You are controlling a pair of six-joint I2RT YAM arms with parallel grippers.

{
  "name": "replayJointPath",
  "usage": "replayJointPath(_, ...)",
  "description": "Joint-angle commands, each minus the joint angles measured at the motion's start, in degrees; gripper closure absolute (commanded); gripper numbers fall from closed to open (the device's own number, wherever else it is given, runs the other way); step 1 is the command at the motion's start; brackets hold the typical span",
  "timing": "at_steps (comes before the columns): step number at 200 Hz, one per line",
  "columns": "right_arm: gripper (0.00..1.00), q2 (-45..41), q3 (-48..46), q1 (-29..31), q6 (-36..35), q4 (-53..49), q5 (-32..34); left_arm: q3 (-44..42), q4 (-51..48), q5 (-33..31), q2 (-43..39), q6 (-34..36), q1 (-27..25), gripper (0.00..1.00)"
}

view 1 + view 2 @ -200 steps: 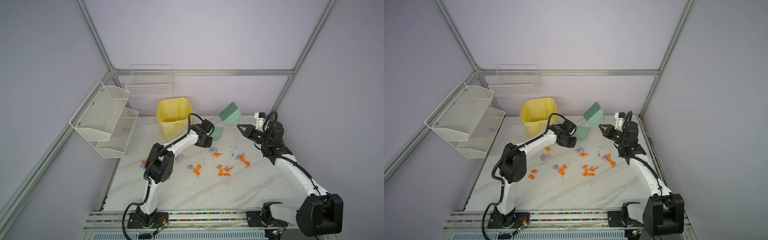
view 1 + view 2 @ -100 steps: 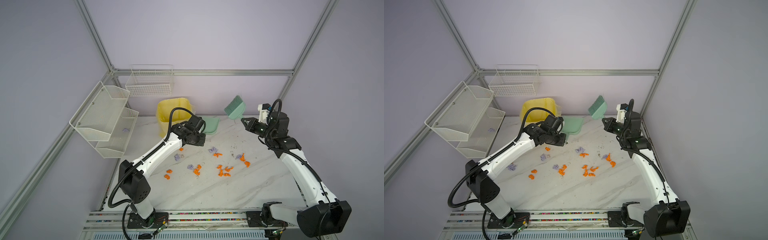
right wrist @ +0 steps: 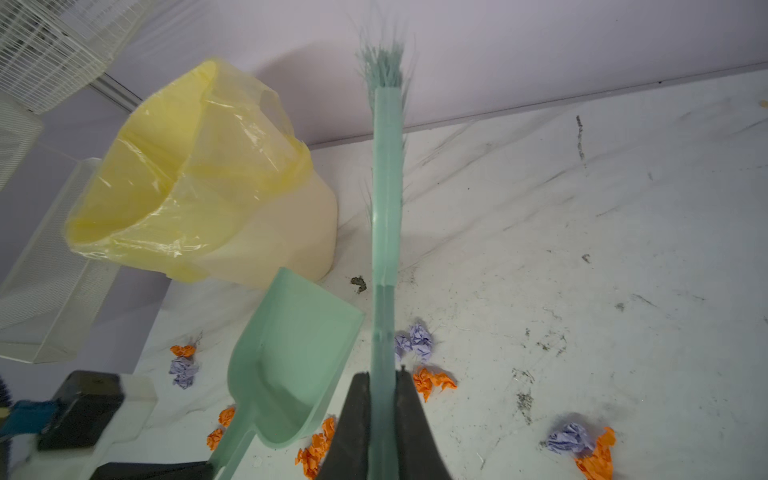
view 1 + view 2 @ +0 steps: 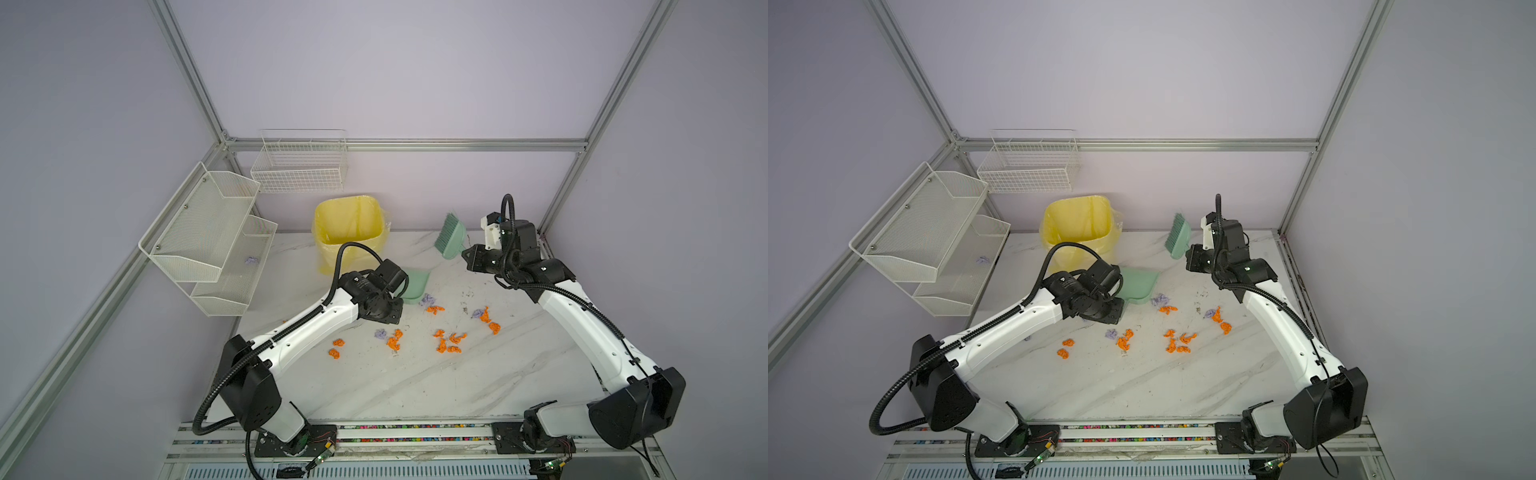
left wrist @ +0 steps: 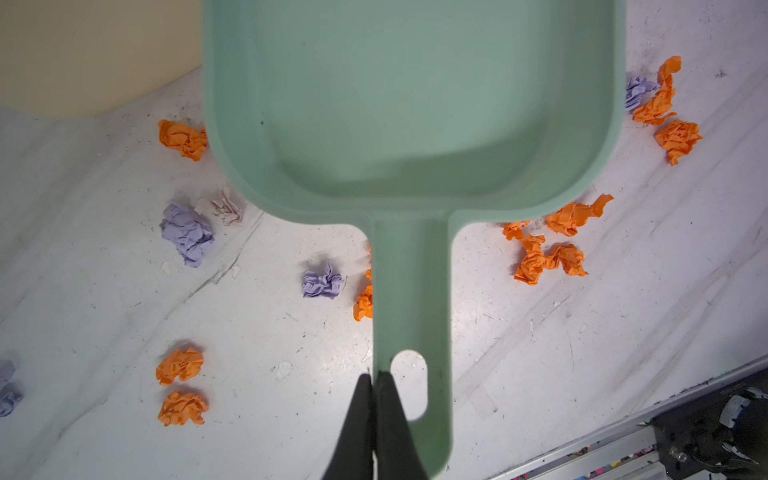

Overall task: Sweep away the paper scraps from the table
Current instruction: 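Drag the dustpan toward the robot with the left gripper while the right lowers the brush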

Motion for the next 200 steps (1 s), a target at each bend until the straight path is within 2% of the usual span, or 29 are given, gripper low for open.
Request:
replayJointPath(1,1.0,1.2,2.6,2.7,-3.3,-4.9,3.6,-2.5,-0.6,-1.9,-4.6,-0.8,0.0,1.0)
replayJointPath(41,1.0,2.3,0.1,6.7,-3.3,-5.0,3.8,-2.9,-6.1,-2.6,-5.2,-0.2,0.0,1.0)
replayJointPath(63,1.0,2.9,0.0,8.5,-4.0,-5.8,3.5,-4.4,-7.5,-2.1,-8.3,-0.2,0.0,1.0)
replayJointPath(128,1.0,1.7,0.9,9.4,-8.4,-12.1,1.1,-8.3,-9.4,-0.1,-11.4,-2.3,-0.1,1.0)
replayJointPath(146,1.0,1.6,1.4,9.5,-9.8,-14.3,0.8,-9.4,-10.5,-1.7,-12.4,-3.3,-1.6,1.0)
replayJointPath(200,1.0,2.3,1.4,10.4,-11.9,-17.2,-1.5,-12.9,-13.3,0.0,-15.1,-8.0,-5.0,1.0)
